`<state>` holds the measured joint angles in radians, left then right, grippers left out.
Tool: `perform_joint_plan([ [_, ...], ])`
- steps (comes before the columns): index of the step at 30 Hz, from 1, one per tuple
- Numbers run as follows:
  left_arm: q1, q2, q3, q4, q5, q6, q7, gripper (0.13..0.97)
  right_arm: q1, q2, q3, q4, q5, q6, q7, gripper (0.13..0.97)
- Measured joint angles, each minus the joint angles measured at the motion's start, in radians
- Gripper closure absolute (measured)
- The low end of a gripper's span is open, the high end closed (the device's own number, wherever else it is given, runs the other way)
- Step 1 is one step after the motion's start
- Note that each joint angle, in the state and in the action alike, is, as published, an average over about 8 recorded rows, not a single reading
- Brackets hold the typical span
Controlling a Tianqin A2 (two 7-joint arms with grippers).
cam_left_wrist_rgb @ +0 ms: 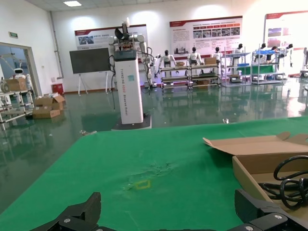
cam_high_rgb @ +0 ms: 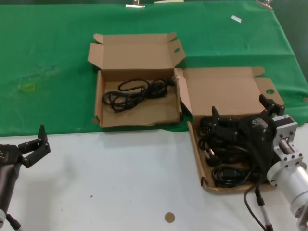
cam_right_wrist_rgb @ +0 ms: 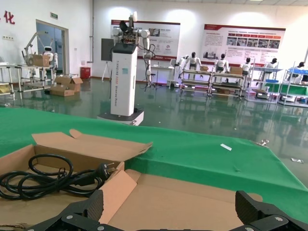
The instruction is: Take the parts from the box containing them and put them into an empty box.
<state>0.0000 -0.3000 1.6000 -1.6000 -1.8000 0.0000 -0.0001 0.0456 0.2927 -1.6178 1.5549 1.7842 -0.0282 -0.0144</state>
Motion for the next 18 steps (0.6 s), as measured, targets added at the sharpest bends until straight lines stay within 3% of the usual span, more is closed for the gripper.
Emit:
perform_joint_plan([
  [18,0.000,0.000,0.000,0.000,0.000,0.000,0.000,0.132,0.000,0.000,0.000,0.000,0.000,0.000,0.000,0.129],
])
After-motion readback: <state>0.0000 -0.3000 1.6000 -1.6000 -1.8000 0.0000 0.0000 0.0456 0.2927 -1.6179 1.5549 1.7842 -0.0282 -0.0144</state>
